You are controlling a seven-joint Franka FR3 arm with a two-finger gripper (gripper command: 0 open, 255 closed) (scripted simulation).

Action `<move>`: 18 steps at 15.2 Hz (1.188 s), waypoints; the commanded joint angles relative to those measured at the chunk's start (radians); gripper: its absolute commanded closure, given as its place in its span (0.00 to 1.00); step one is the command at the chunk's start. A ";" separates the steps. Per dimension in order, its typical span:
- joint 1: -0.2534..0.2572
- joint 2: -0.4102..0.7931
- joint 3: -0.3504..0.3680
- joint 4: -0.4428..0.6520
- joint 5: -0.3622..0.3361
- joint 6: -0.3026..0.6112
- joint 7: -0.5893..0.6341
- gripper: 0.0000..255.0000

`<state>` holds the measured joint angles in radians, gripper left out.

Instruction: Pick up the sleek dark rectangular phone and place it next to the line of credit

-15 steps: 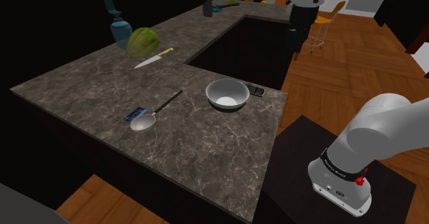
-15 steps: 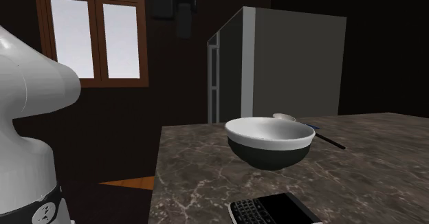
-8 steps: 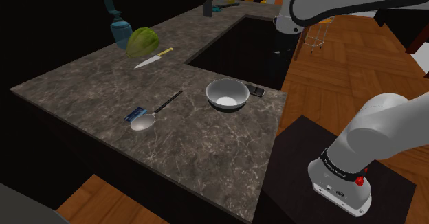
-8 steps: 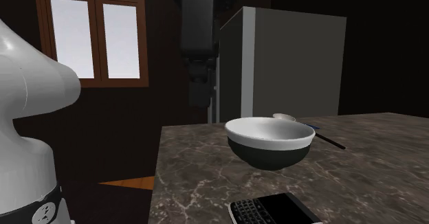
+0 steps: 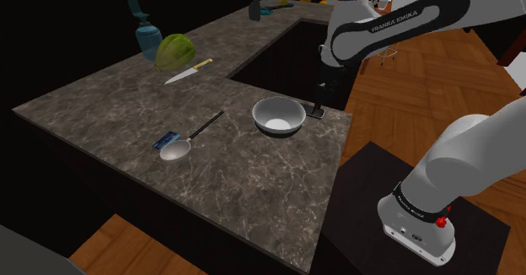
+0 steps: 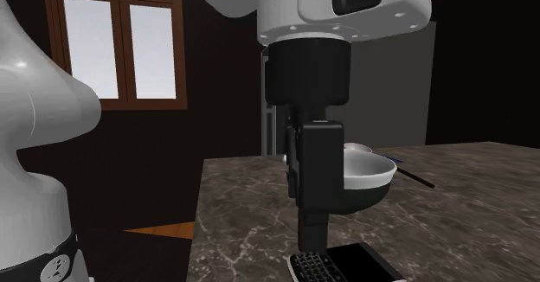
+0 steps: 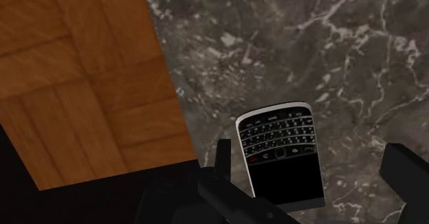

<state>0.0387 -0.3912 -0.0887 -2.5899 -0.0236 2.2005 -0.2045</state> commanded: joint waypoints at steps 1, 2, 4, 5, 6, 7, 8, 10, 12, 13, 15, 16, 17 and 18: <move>-0.002 0.052 -0.009 -0.007 0.000 0.065 -0.015 0.00; -0.002 0.061 -0.010 -0.013 0.000 0.081 -0.015 0.00; -0.001 0.080 -0.011 -0.026 0.001 0.113 -0.017 0.00; 0.000 0.090 -0.011 -0.032 0.002 0.129 -0.017 0.00; 0.000 0.100 -0.012 -0.038 0.003 0.146 -0.018 0.00; 0.000 0.111 -0.013 -0.044 0.004 0.162 -0.019 0.00; 0.001 0.128 -0.013 -0.052 0.006 0.187 -0.020 0.00; 0.001 0.128 -0.013 -0.053 0.006 0.187 -0.020 0.00; 0.001 0.128 -0.013 -0.052 0.006 0.187 -0.020 0.00; 0.001 0.128 -0.013 -0.052 0.006 0.187 -0.020 0.00; 0.001 0.128 -0.013 -0.052 0.006 0.187 -0.020 0.00; 0.001 0.128 -0.013 -0.052 0.006 0.187 -0.020 0.00; 0.001 0.128 -0.013 -0.052 0.006 0.187 -0.020 1.00; 0.001 0.128 -0.013 -0.052 0.006 0.187 -0.020 1.00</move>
<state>0.0399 -0.2630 -0.1021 -2.6422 -0.0181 2.3878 -0.2244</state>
